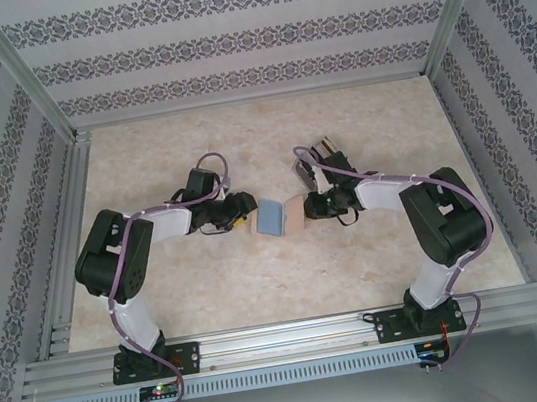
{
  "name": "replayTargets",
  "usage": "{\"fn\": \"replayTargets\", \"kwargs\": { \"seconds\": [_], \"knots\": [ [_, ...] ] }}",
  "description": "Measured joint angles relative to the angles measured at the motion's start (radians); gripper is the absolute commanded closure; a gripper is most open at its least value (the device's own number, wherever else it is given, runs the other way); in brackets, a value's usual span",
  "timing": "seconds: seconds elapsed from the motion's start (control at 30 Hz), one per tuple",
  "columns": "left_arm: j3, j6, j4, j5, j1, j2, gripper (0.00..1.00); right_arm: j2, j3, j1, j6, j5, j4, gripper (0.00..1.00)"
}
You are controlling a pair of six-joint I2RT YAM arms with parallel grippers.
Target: Put the credit cards into the card holder
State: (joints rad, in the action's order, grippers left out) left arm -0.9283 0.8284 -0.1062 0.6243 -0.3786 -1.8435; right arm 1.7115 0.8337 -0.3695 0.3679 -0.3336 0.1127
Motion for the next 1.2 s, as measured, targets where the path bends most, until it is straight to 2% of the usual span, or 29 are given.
{"fn": "replayTargets", "kwargs": {
  "seconds": [0.33,0.53,0.8,0.93,1.07,1.2],
  "knots": [
    [0.0,0.028,-0.018,0.021,0.0,-0.012,0.78,0.002,-0.001,0.0,0.001,0.0,-0.008,0.82],
    [0.0,0.045,-0.046,0.037,0.0,-0.012,0.79,0.004,-0.001,0.0,0.006,-0.006,-0.012,0.82],
    [-0.002,0.073,-0.093,0.077,0.0,-0.012,0.94,0.007,-0.001,0.0,0.027,-0.014,-0.017,0.8],
    [-0.018,0.065,-0.082,0.08,0.0,-0.011,1.0,0.007,-0.001,0.0,0.03,-0.023,-0.02,0.74],
    [-0.069,0.018,0.014,0.069,0.0,0.005,1.0,0.002,0.0,0.0,0.034,-0.04,-0.02,0.63],
    [-0.171,-0.074,0.211,0.002,0.0,0.049,1.0,-0.019,0.0,0.001,0.034,-0.049,-0.008,0.6]
  ]
}}
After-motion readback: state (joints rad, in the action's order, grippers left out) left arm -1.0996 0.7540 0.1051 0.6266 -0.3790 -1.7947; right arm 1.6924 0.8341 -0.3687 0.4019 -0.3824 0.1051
